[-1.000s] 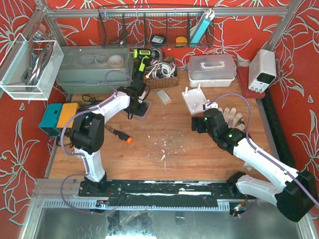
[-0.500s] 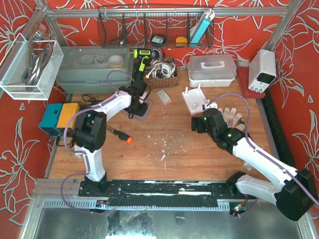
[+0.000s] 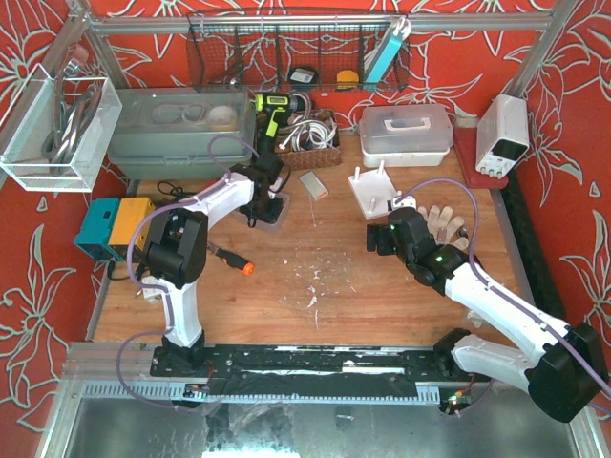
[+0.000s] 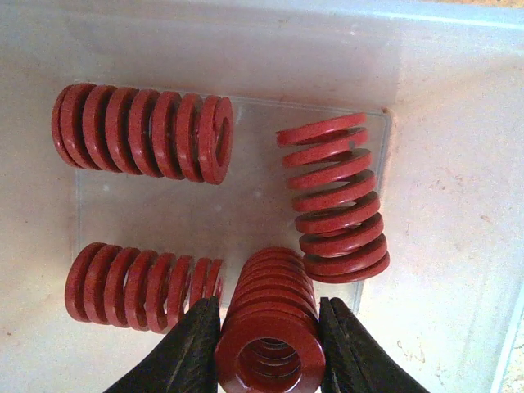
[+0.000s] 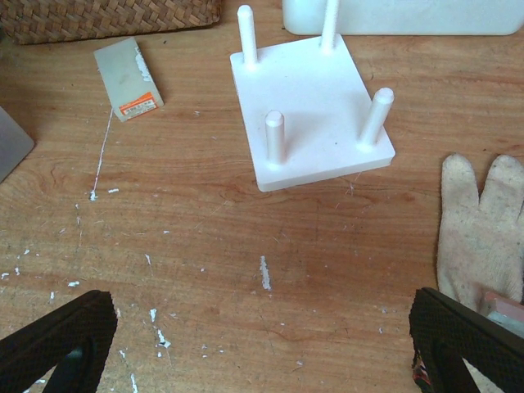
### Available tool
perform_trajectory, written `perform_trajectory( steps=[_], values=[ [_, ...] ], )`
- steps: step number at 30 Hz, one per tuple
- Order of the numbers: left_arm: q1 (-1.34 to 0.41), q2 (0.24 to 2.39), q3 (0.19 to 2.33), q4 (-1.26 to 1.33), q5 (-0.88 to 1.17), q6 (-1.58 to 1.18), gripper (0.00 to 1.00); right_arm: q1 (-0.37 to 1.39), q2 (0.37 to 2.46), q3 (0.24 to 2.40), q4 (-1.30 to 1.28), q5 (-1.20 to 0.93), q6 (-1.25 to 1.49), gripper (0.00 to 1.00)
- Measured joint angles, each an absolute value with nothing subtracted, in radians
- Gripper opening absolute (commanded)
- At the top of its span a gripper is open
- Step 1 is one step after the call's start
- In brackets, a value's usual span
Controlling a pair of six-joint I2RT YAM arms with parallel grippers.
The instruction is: Install the large spring
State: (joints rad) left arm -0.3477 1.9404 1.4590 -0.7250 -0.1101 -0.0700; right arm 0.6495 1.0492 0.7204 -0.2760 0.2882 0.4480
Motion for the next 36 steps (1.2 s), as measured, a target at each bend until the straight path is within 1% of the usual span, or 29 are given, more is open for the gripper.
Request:
perform_trajectory(
  steps=[4, 8, 15, 22, 27, 32, 34, 36],
  values=[
    [-0.348, 1.940, 1.465, -0.735, -0.110, -0.070, 0.12, 0.649, 1.049, 0.720, -0.276, 0.288, 0.446, 0.98],
    [-0.348, 1.940, 1.480, -0.746, -0.110, -0.070, 0.09, 0.649, 1.049, 0.720, -0.276, 0.289, 0.443, 0.98],
    [-0.348, 1.896, 1.485, -0.744, -0.113, -0.070, 0.05, 0.649, 1.049, 0.720, -0.276, 0.291, 0.443, 0.98],
    [-0.348, 1.784, 1.467, -0.695, -0.139, -0.071, 0.04, 0.649, 1.061, 0.720, -0.274, 0.292, 0.450, 0.98],
    [-0.348, 1.653, 1.390, -0.606, -0.128, -0.071, 0.02, 0.649, 1.089, 0.737, -0.299, 0.282, 0.490, 0.99],
    [-0.349, 1.494, 1.251, -0.459, -0.079, -0.074, 0.00, 0.648, 1.100, 0.832, -0.326, 0.171, 0.645, 0.98],
    [-0.355, 1.435, 1.193, -0.393, -0.060, -0.080, 0.00, 0.648, 1.101, 0.860, -0.299, 0.110, 0.738, 0.96],
    [-0.363, 1.375, 1.131, -0.318, -0.041, -0.088, 0.00, 0.647, 1.110, 0.884, -0.263, 0.051, 0.843, 0.90]
  ],
)
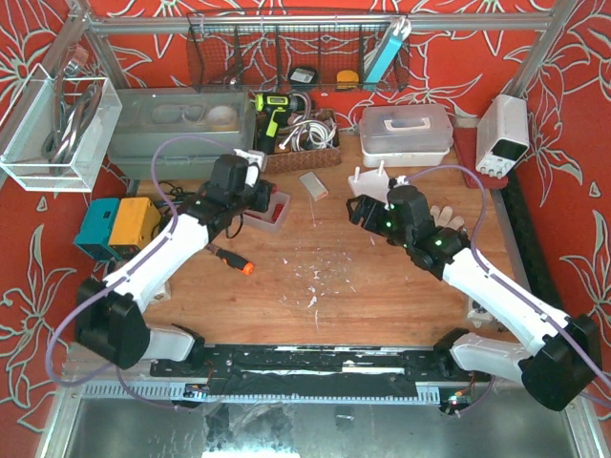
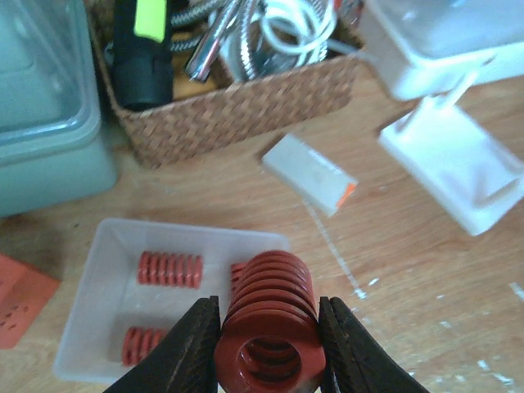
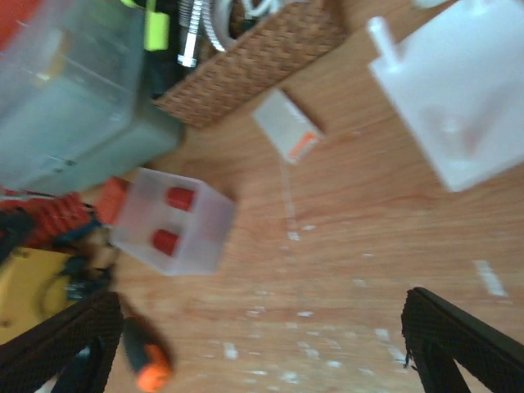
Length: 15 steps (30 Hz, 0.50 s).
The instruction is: Install the large spring
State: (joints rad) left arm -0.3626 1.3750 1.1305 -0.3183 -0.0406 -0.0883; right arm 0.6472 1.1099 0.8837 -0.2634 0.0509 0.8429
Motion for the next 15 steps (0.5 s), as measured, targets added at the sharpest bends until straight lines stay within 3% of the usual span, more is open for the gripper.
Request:
perform_trajectory(
  steps=[8, 15],
  values=[
    [-0.401, 1.178, 0.902, -0.019, 0.069, -0.097, 0.00, 0.646, 1.245, 0.942, 0.021, -0.183, 1.131, 0.73],
    [-0.439, 1.113, 0.773, 0.203, 0.123, -0.103, 0.00, 0.650, 1.340, 0.951, 0.261, -0.282, 1.347, 0.74]
  ],
)
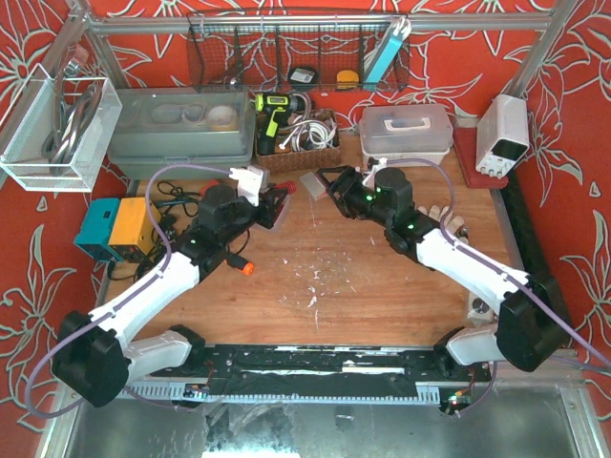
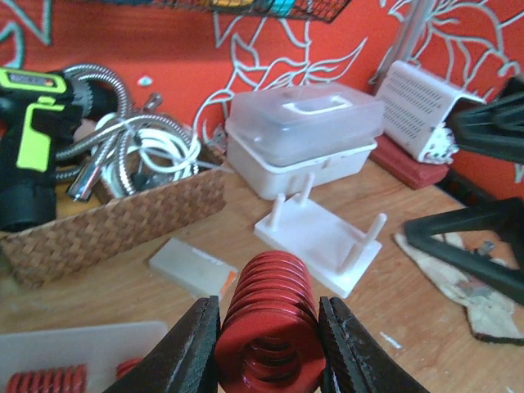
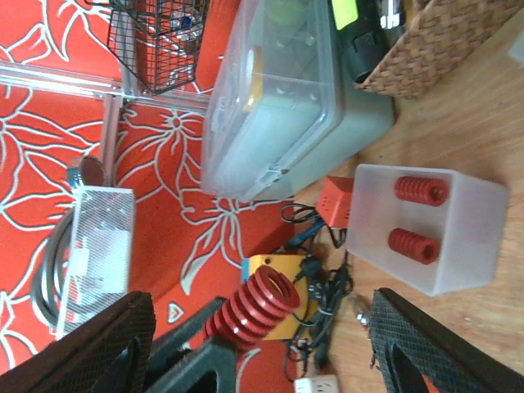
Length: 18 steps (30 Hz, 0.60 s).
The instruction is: Install the large spring
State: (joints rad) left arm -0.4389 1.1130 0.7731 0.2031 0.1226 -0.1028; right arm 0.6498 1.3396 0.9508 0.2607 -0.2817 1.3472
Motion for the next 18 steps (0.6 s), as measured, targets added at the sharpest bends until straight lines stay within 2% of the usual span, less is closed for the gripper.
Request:
perform_trajectory(
  steps=[12, 18],
  values=[
    [-0.472, 1.073, 0.719, 0.382, 0.171, -0.081, 0.00, 0.713, 1.520, 0.974, 0.517, -0.358, 1.582, 0.71],
    [-0.479, 1.066, 0.691, 0.420, 0.189, -0.064, 0.00, 0.726, 1.541, 0.997, 0.585, -0.361, 1.620, 0.64]
  ],
)
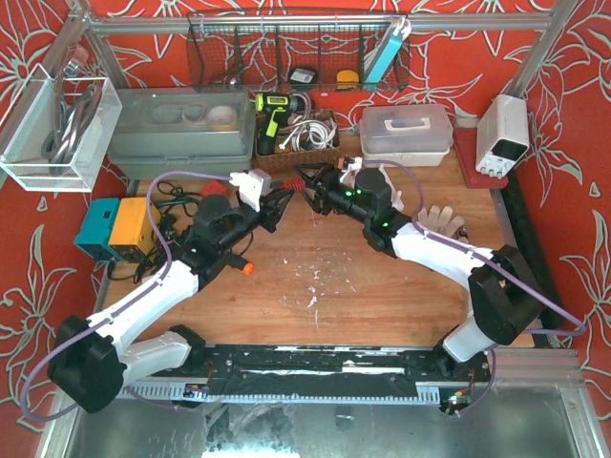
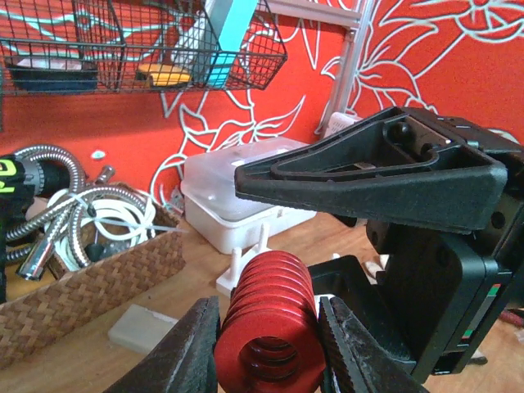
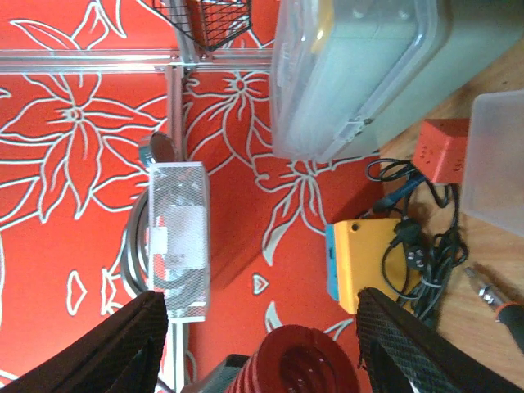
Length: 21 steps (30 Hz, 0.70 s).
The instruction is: Install the large spring
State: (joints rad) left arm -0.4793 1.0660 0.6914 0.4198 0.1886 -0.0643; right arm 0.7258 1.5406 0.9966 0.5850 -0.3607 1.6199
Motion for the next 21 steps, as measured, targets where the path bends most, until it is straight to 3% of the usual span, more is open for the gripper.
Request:
perform_trajectory(
  steps=[11, 18, 21],
  values=[
    [-0.480, 1.048, 0.660, 0.496, 0.207, -0.046, 0.00, 0.741, 1.551, 0.997, 0.671, -0.360, 1.668, 0.55],
    [-0.480, 1.033, 0.638, 0.537, 0.207, -0.040, 0.00, 0.743, 1.551, 0.987, 0.698, -0.360, 1.687, 0.42],
    [-0.482, 1.033, 0.636, 0.548, 0.204, -0.031, 0.00, 0.743, 1.551, 0.984, 0.704, -0.360, 1.691, 0.42]
  ],
)
